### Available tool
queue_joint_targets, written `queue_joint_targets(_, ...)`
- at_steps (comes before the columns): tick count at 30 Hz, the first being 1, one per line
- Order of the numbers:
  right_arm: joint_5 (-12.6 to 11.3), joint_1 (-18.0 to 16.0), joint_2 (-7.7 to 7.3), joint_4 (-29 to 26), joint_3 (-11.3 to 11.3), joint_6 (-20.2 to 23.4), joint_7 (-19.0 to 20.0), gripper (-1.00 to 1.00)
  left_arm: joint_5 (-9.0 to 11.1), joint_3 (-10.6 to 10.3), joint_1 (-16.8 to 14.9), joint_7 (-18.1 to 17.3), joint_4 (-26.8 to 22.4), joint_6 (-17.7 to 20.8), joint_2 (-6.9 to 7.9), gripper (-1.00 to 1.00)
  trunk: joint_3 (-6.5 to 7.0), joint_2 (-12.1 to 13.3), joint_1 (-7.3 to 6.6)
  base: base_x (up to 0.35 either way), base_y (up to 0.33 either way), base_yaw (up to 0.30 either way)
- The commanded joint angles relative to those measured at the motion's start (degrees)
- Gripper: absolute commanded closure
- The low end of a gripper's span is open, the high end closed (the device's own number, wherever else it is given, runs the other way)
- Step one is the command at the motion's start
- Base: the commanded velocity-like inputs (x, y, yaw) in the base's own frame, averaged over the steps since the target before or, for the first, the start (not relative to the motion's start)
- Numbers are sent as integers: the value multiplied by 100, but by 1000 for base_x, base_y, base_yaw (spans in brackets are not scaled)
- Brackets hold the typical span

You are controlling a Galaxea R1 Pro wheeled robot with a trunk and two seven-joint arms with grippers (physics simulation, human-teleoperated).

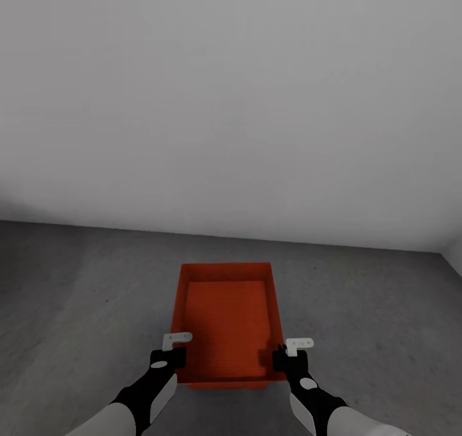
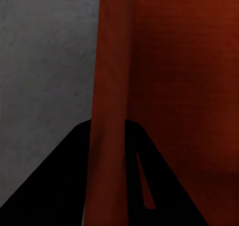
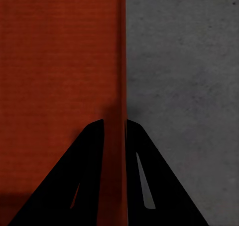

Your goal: Move the two storage containers from the living room to the garage. In the garage, place one container on the floor and stack the other container on top of it (either order is fine).

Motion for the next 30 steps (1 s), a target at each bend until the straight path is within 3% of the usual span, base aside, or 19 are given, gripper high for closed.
queue_joint_targets(1, -64, 0, -56, 86, -61, -20, 8, 100, -52, 292, -8, 61, -32, 25, 26, 100, -23, -45, 23, 0, 0, 0)
queue_joint_targets(21, -64, 0, -56, 86, -60, -19, 8, 100, -52, 292, -10, 61, -32, 25, 26, 100, -382, -847, 462, 0, 0, 0)
queue_joint_targets(30, -64, 0, -56, 87, -58, -18, 7, 100, -52, 292, -7, 61, -32, 25, 26, 100, -382, -847, 462, 0, 0, 0)
